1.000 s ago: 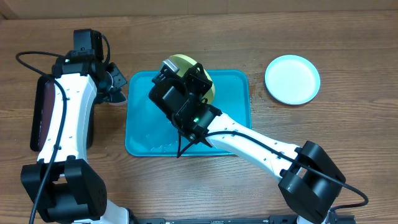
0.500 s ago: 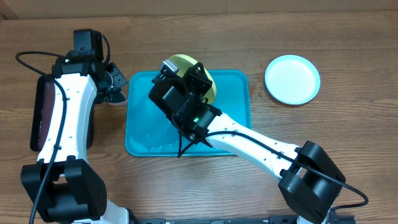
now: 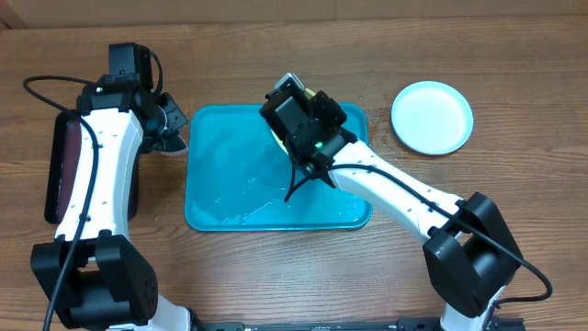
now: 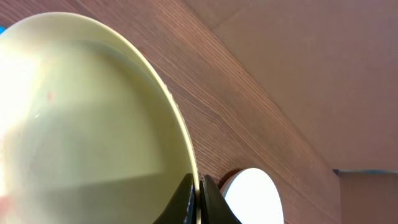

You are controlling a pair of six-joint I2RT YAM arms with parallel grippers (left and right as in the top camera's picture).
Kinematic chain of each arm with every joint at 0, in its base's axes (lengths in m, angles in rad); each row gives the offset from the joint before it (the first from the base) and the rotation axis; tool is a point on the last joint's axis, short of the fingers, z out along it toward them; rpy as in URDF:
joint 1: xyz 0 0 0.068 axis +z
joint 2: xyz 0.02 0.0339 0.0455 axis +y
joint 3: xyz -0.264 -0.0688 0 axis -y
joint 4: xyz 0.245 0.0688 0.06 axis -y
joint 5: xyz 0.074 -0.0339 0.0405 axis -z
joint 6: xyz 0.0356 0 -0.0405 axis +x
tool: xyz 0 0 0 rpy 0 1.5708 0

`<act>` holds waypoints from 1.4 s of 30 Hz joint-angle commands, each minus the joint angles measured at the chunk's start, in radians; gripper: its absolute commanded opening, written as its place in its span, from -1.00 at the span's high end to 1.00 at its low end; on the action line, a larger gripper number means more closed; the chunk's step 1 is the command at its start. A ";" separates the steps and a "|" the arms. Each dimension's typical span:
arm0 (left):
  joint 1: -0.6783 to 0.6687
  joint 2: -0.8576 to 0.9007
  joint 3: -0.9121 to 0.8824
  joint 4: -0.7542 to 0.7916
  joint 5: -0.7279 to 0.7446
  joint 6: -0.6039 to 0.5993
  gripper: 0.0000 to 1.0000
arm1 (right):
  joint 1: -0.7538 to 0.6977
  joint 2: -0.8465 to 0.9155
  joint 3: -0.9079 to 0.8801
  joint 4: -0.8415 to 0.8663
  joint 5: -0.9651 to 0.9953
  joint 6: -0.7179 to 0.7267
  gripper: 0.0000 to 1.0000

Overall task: Clean dirty plates on tray and stack at the side
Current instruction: 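Carry the yellow plate with the right gripper to the plate stack, then lower the yellow plate onto the light-blue plate and open right gripper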

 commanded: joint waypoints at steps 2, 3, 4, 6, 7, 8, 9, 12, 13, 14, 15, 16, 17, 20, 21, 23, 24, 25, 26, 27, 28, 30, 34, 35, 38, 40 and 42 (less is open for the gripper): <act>-0.002 0.010 -0.002 0.005 0.005 0.008 0.92 | 0.000 -0.061 0.020 0.010 -0.095 0.080 0.92; -0.002 0.010 -0.003 0.004 0.005 0.008 0.92 | -0.025 -0.051 0.018 0.010 -0.271 0.082 0.92; -0.002 0.010 -0.003 0.004 0.005 0.009 0.91 | -0.047 -0.042 0.018 0.013 -0.382 0.082 0.92; -0.002 0.010 -0.002 0.003 0.005 0.009 0.92 | -0.095 -0.036 0.018 0.013 -0.552 0.091 0.92; -0.002 0.010 -0.003 0.003 0.005 0.009 0.91 | -0.123 -0.036 0.018 0.013 -0.609 0.122 0.93; -0.002 0.010 -0.002 0.003 0.006 0.009 0.91 | -0.153 -0.037 0.018 0.016 -0.658 0.169 0.92; -0.002 0.010 -0.003 0.003 0.005 0.009 0.92 | -0.186 -0.039 0.018 0.019 -0.706 0.222 0.92; -0.002 0.010 -0.002 0.003 0.005 0.009 0.91 | -0.301 -0.039 0.018 0.019 -0.842 0.364 0.92; -0.002 0.010 -0.003 0.003 0.005 0.009 0.92 | -0.341 -0.039 0.018 0.015 -0.892 0.406 0.92; -0.002 0.010 -0.002 0.003 0.005 0.010 0.92 | -0.389 -0.039 0.018 0.012 -0.951 0.456 0.92; -0.002 0.010 -0.003 0.003 0.006 0.013 0.92 | -0.428 -0.039 0.018 0.008 -0.999 0.500 0.92; -0.002 0.010 -0.002 0.003 0.006 0.017 0.91 | -0.470 -0.039 0.018 0.004 -1.048 0.542 0.92; -0.002 0.010 -0.003 0.003 0.006 0.016 0.91 | -0.521 -0.039 0.018 -0.005 -1.095 0.587 0.92; -0.002 0.010 -0.003 0.004 0.006 0.016 0.92 | -0.626 -0.039 0.018 -0.045 -1.127 0.665 0.92; -0.002 0.010 -0.002 0.004 0.006 0.016 0.92 | -0.660 -0.039 0.018 -0.063 -1.127 0.665 0.92; -0.002 0.010 -0.003 0.004 0.006 0.016 0.92 | -0.711 -0.039 0.018 -0.094 -1.122 0.665 0.92; -0.002 0.010 -0.003 0.004 0.006 0.016 0.91 | -0.737 -0.039 0.018 -0.111 -1.112 0.665 0.92; -0.002 0.010 -0.002 0.004 0.006 0.016 0.92 | -0.760 -0.039 0.018 -0.127 -1.097 0.665 0.92; -0.002 0.010 -0.002 0.004 0.006 0.016 0.92 | -0.782 -0.039 0.018 -0.141 -1.083 0.665 0.92; -0.002 0.010 -0.003 0.004 0.006 0.016 0.91 | -0.808 -0.039 0.018 -0.156 -1.063 0.665 0.92; -0.002 0.010 -0.002 0.003 0.006 0.016 0.91 | -0.826 -0.039 0.018 -0.167 -1.048 0.665 0.92; -0.002 0.010 -0.002 0.003 0.006 0.016 0.92 | -0.866 -0.039 0.018 -0.190 -0.995 0.665 0.92; -0.002 0.010 -0.003 0.003 0.006 0.016 0.92 | -0.919 -0.039 0.018 -0.207 -0.925 0.665 0.92; -0.002 0.010 -0.002 0.004 0.005 0.016 0.92 | -0.928 -0.039 0.018 -0.209 -0.924 0.665 0.92; -0.002 0.010 -0.002 0.004 0.006 0.016 0.92 | -0.955 -0.039 0.018 -0.223 -0.916 0.665 0.92; -0.002 0.010 -0.003 0.004 0.006 0.016 0.92 | -0.964 -0.039 0.014 -0.233 -0.875 0.665 0.92; -0.002 0.010 -0.003 0.004 0.006 0.016 0.92 | -0.965 -0.038 0.000 -0.231 -0.828 0.665 0.92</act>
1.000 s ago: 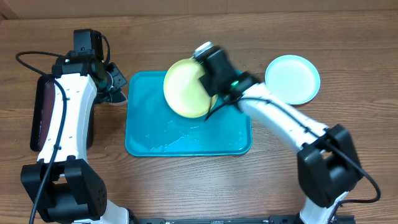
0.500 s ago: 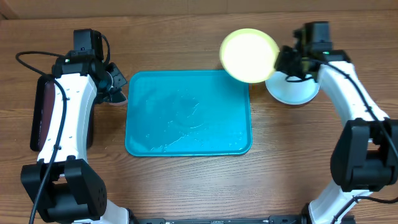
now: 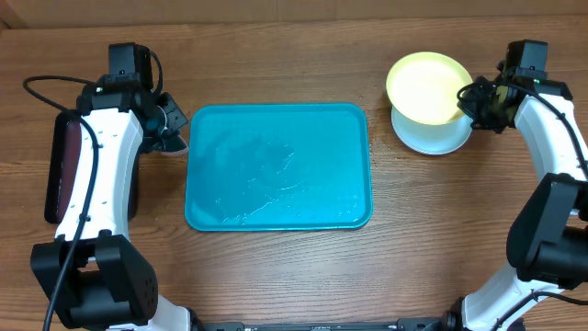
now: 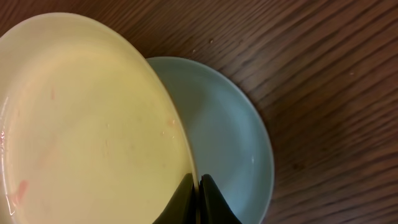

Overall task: Clean dirty plates on tray and stack at the side
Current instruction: 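Lower the yellow plate onto the light-blue plate and open right gripper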

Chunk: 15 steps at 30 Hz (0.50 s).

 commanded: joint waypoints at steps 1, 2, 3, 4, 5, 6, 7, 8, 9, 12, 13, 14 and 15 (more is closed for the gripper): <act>-0.002 0.010 -0.003 0.004 0.006 0.013 0.91 | -0.001 -0.030 -0.011 0.012 0.090 0.008 0.92; -0.002 0.010 -0.003 0.004 0.005 0.013 0.92 | -0.001 -0.030 -0.024 0.019 0.098 0.008 0.92; -0.002 0.010 -0.003 0.004 0.006 0.013 0.92 | -0.001 -0.030 -0.054 0.036 0.099 0.009 0.92; -0.002 0.010 -0.002 0.004 0.006 0.013 0.92 | -0.001 -0.030 -0.068 0.045 0.100 0.008 0.92; -0.002 0.010 -0.003 0.005 0.006 0.013 0.91 | -0.001 -0.030 -0.080 0.055 0.102 0.008 0.92; -0.002 0.010 -0.002 0.005 0.006 0.013 0.92 | -0.001 -0.030 -0.090 0.064 0.107 0.009 0.92; -0.002 0.010 -0.003 0.004 0.006 0.013 0.91 | -0.002 -0.030 -0.102 0.076 0.108 0.009 0.92; -0.002 0.010 -0.003 0.004 0.006 0.013 0.91 | -0.004 -0.030 -0.111 0.087 0.107 0.009 0.92; -0.002 0.010 -0.002 0.004 0.006 0.013 0.91 | -0.005 -0.030 -0.120 0.100 0.107 0.009 0.92; -0.002 0.010 -0.003 0.004 0.006 0.013 0.92 | -0.005 -0.030 -0.128 0.114 0.106 0.008 0.92; -0.002 0.010 -0.002 0.004 0.006 0.013 0.92 | -0.005 -0.030 -0.128 0.113 0.106 0.008 0.80; -0.002 0.010 -0.002 0.004 0.006 0.013 0.92 | -0.005 -0.030 -0.128 0.113 0.106 0.009 0.46; -0.002 0.010 -0.003 0.004 0.006 0.013 0.91 | -0.004 -0.030 -0.128 0.111 0.105 0.008 0.19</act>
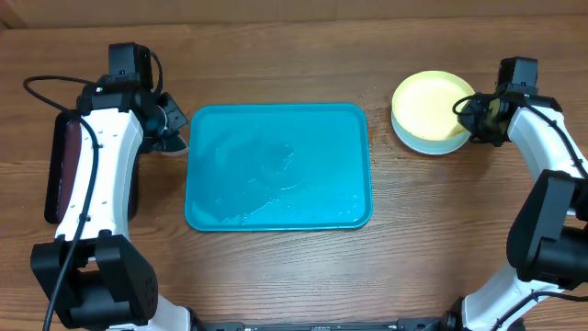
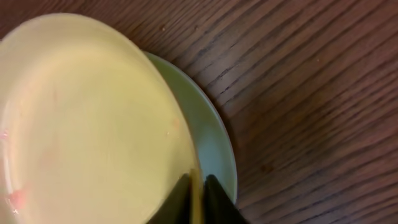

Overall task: Clean dirty plates on tray and stack at the side
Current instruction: 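Lower the yellow plate onto the light-blue plate and open right gripper, then drop the sponge into the black tray with the left gripper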

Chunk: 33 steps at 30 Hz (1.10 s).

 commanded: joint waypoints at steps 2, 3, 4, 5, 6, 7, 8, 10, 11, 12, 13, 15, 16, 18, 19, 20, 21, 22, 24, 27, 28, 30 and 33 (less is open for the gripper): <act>-0.002 0.010 -0.002 0.005 0.006 0.013 0.91 | 0.002 -0.029 -0.002 0.000 -0.002 0.004 -0.30; -0.002 0.010 -0.003 0.005 0.005 0.013 0.92 | 0.002 -0.029 -0.002 -0.003 -0.015 0.004 -0.38; -0.002 0.010 -0.002 0.005 0.005 0.013 0.92 | 0.002 -0.029 -0.002 -0.008 -0.038 0.004 -0.38; -0.002 0.010 -0.002 0.005 0.005 0.013 0.91 | 0.002 -0.029 -0.002 -0.012 -0.062 0.002 -0.38; -0.002 0.010 -0.003 0.005 0.005 0.013 0.91 | 0.002 -0.030 0.001 -0.020 -0.092 -0.004 -0.38; -0.002 0.010 -0.003 0.005 0.005 0.013 0.91 | 0.002 -0.031 0.004 -0.033 -0.113 -0.003 -0.38; -0.002 0.010 -0.003 0.008 0.005 0.013 0.91 | 0.003 -0.032 0.008 -0.048 -0.134 -0.003 -0.38; 0.000 0.010 -0.003 0.014 0.005 0.013 0.91 | 0.005 -0.040 0.018 -0.076 -0.180 -0.003 -0.39; 0.002 0.010 -0.002 0.018 0.005 0.013 0.91 | 0.010 -0.049 0.023 -0.092 -0.204 -0.005 -0.39; 0.005 0.010 -0.003 0.023 0.005 0.012 0.91 | 0.015 -0.059 0.026 -0.102 -0.225 -0.012 -0.40; 0.010 0.010 -0.002 0.031 0.005 0.012 0.91 | 0.026 -0.075 0.028 -0.111 -0.257 -0.033 -0.43; 0.021 0.011 -0.003 0.045 0.004 0.012 0.91 | 0.051 -0.105 0.028 -0.121 -0.295 -0.066 -0.44; 0.029 0.012 -0.003 0.055 0.004 0.012 0.91 | 0.069 -0.124 0.028 -0.125 -0.303 -0.080 -0.46; 0.050 0.017 -0.003 0.070 0.004 0.012 0.91 | 0.107 -0.156 0.028 -0.135 -0.302 -0.099 -0.48; 0.066 0.023 -0.003 0.078 0.004 0.012 0.92 | 0.136 -0.177 0.028 -0.140 -0.302 -0.106 -0.50; 0.093 0.033 -0.002 0.084 0.004 0.012 0.91 | 0.174 -0.198 0.028 -0.146 -0.302 -0.109 -0.54; 0.112 0.040 -0.003 0.086 0.004 0.012 0.92 | 0.200 -0.207 0.028 -0.147 -0.302 -0.109 -0.55; 0.130 0.052 -0.002 0.089 0.003 0.012 0.91 | 0.227 -0.213 0.028 -0.146 -0.302 -0.109 -0.57; 0.167 0.075 -0.003 0.095 -0.008 0.012 0.91 | 0.271 -0.215 0.028 -0.142 -0.302 -0.109 -0.58; 0.233 0.122 -0.002 0.127 -0.003 0.012 0.90 | 0.346 -0.209 0.027 -0.127 -0.301 -0.109 -0.61; 0.259 0.142 -0.002 0.141 -0.003 0.012 0.91 | 0.370 -0.206 0.027 -0.117 -0.301 -0.109 -0.61; 0.300 0.175 -0.002 0.162 -0.002 0.012 0.92 | 0.405 -0.204 0.027 -0.104 -0.300 -0.109 -0.62; 0.357 0.212 -0.002 0.175 -0.001 0.012 0.91 | 0.455 -0.203 0.027 -0.089 -0.286 -0.109 -0.64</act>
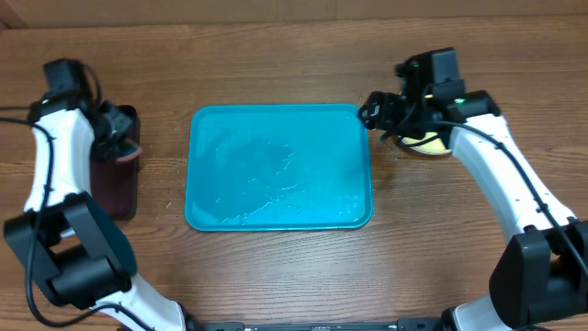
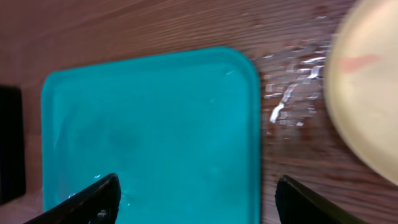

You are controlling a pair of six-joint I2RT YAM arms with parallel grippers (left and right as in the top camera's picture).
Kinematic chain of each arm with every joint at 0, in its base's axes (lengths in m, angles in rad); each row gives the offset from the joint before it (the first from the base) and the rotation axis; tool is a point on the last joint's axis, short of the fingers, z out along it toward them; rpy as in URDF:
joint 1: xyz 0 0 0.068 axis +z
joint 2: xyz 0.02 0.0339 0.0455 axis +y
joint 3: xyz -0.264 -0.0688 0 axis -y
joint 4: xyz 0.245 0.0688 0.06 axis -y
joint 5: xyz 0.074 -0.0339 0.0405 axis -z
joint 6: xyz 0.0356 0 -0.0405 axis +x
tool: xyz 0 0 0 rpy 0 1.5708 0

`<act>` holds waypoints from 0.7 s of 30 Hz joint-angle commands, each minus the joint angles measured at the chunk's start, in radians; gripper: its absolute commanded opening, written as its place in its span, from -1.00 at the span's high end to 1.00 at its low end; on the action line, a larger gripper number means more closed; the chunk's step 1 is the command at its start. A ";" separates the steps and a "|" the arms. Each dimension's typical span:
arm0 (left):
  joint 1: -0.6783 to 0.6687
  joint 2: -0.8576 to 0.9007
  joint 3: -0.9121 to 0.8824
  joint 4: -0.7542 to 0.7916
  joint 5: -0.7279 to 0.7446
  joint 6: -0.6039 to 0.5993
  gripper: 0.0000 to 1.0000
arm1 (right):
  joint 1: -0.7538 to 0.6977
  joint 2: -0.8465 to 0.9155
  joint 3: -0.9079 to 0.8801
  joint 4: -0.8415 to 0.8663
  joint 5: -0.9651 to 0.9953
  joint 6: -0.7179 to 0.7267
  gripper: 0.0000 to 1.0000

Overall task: Clean dirty plates on tray and stack at the side
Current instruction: 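Drop the sponge into the black tray with the left gripper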

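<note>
The teal tray (image 1: 276, 170) lies wet and bare in mid-table; its right part fills the right wrist view (image 2: 155, 124). A yellow plate (image 1: 430, 143) with a reddish smear (image 2: 367, 106) rests on the table right of the tray, mostly hidden under my right arm in the overhead view. No plate beneath it shows. My right gripper (image 1: 371, 110) hangs open over the tray's far right corner (image 2: 202, 199), its fingers wide apart and holding nothing. My left gripper (image 1: 115, 129) is at the far left over a dark bin; its jaws are too small to read.
A dark reddish-brown bin (image 1: 112, 179) stands on the left of the table. Water drops (image 2: 289, 93) lie on the wood between the tray and the plate. The table's far edge runs along the top of the overhead view.
My right gripper let go of the yellow plate, opened, and moved left to the tray's far right corner. My left arm moved left, from beside the tray to over the dark bin.
My right gripper first held the yellow plate tilted over the tray, with a pale blue plate lying alone on the right. Then it held the yellow plate above that blue plate, then set down on it. Now the plate lies released and the gripper is back at the tray.
</note>
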 commanded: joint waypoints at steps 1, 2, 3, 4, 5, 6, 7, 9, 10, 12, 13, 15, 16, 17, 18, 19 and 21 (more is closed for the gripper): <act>0.068 0.047 -0.002 0.010 -0.005 0.012 0.92 | 0.053 -0.002 0.018 0.014 0.016 -0.007 -0.64; 0.082 0.053 -0.002 0.010 -0.005 0.012 0.92 | 0.066 -0.002 0.018 0.016 0.026 -0.007 -0.64; 0.096 0.057 -0.003 0.010 -0.005 0.012 0.92 | 0.077 -0.002 0.018 0.018 0.033 -0.007 -0.64; 0.111 0.060 -0.002 0.010 -0.005 0.012 0.91 | 0.086 -0.002 0.018 0.020 0.040 -0.007 -0.64; 0.122 0.060 -0.002 0.009 -0.005 0.012 0.92 | 0.092 -0.002 0.018 0.024 0.043 -0.007 -0.65; 0.132 0.060 -0.002 0.009 -0.005 0.012 0.91 | 0.098 -0.002 0.018 0.028 0.047 -0.007 -0.66; 0.141 0.060 -0.002 0.009 -0.002 0.013 0.91 | 0.102 -0.002 0.017 0.033 0.047 -0.007 -0.68; 0.152 0.061 -0.003 0.009 0.005 0.013 0.91 | 0.108 -0.002 0.017 0.043 0.047 -0.007 -0.70; 0.153 0.062 -0.002 0.010 0.006 0.013 0.91 | 0.109 -0.002 0.017 0.046 0.046 -0.006 -0.72; 0.152 0.066 -0.004 0.008 0.006 0.013 0.91 | 0.109 -0.002 0.017 0.050 0.046 -0.006 -0.72; 0.148 0.072 -0.004 0.009 0.010 0.022 0.91 | 0.109 -0.002 0.017 0.051 0.046 -0.006 -0.73; 0.139 0.094 -0.004 0.010 0.004 0.036 0.91 | 0.109 -0.002 0.017 0.054 0.046 -0.006 -0.73; 0.138 0.108 -0.004 0.014 -0.002 0.036 0.89 | 0.109 -0.002 0.017 0.053 0.046 -0.006 -0.73; 0.138 0.121 -0.004 0.019 -0.006 0.035 0.85 | 0.109 -0.002 0.017 0.051 0.046 -0.006 -0.74; 0.138 0.136 -0.004 0.024 -0.006 0.035 0.81 | 0.109 -0.002 0.017 0.046 0.046 -0.006 -0.74; 0.139 0.145 -0.004 0.025 -0.006 0.035 0.79 | 0.109 -0.002 0.017 0.041 0.046 -0.006 -0.75; 0.145 0.162 -0.004 0.028 -0.006 0.035 0.77 | 0.109 -0.002 0.017 0.022 0.046 -0.007 -0.75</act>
